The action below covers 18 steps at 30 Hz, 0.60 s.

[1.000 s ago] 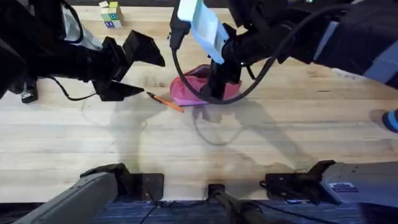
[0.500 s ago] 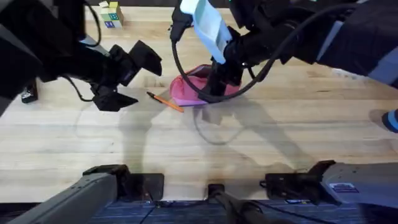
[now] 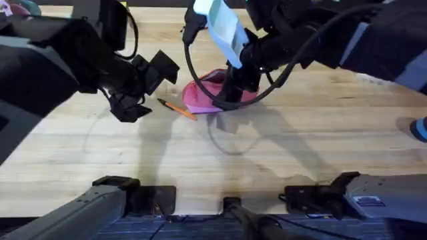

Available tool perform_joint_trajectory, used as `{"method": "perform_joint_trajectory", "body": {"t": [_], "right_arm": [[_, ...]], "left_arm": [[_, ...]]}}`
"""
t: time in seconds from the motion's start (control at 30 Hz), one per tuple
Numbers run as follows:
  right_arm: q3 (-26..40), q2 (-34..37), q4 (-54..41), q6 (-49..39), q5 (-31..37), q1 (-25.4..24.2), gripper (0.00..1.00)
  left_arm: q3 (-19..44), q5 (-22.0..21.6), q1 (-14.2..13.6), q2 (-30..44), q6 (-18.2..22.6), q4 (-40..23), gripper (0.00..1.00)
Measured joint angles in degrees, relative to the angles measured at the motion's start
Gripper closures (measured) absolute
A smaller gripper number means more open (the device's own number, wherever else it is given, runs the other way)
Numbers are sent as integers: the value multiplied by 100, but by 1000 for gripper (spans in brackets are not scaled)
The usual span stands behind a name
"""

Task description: Unzip the bag, pick up the pens from the table one at a time and place them inside, then zip the bag closed.

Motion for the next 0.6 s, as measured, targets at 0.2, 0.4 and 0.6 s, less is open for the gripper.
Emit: {"method": "perform_joint_trajectory", "body": {"t": [0.2, 0.4, 0.6], "right_arm": [[0, 0, 0, 0, 0, 0, 3], [0, 0, -74, 0, 0, 0, 3], [0, -170, -300, 2, 15, 0, 3]], "left_arm": [[-69, -212, -62, 345, -176, 173, 8], [-71, -350, -284, 1016, -261, 436, 8], [-73, -363, -341, 1638, -300, 671, 8]]}}
